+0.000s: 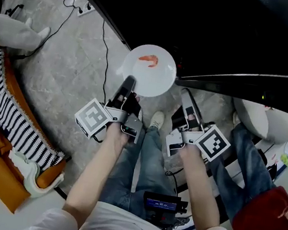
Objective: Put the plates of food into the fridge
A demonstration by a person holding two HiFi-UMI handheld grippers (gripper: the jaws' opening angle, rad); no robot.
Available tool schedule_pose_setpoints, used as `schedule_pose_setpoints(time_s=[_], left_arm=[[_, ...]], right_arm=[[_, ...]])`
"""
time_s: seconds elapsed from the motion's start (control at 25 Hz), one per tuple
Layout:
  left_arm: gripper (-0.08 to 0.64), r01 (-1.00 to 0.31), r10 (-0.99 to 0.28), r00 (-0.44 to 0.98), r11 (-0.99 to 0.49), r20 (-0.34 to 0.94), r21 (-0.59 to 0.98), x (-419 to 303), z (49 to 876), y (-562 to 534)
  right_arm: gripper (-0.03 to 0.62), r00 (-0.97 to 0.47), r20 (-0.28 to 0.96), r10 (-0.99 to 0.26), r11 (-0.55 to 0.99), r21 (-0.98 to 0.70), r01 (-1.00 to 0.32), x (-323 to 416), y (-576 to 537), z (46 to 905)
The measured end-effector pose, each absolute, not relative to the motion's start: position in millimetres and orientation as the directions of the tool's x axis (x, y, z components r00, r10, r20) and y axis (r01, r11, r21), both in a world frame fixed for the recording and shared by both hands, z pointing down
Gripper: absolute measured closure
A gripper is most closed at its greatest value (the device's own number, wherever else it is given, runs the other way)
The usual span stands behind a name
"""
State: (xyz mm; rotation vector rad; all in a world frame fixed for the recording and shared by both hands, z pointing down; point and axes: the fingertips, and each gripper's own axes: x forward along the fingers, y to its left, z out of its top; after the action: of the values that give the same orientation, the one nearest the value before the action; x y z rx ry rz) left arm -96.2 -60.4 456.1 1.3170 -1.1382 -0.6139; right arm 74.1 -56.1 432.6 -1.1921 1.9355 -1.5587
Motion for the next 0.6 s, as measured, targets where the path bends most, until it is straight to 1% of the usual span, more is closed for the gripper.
schedule_pose_setpoints(time_s=[0.28, 0.6], left_arm=[[0.541, -0.261, -0.875, 0.381, 0.208, 0.299, 0.943, -99, 469, -61], [0.541, -0.251, -0.88, 0.384, 0.192, 0.28, 0.949, -94, 471, -67]], right_arm=[[0.583, -0.567, 0.197, -0.799, 0.033, -0.929, -0.369, 73, -57, 441], [0.583, -0.545, 0.199, -0.815, 0.024, -0.927, -0.374, 77, -58, 448]])
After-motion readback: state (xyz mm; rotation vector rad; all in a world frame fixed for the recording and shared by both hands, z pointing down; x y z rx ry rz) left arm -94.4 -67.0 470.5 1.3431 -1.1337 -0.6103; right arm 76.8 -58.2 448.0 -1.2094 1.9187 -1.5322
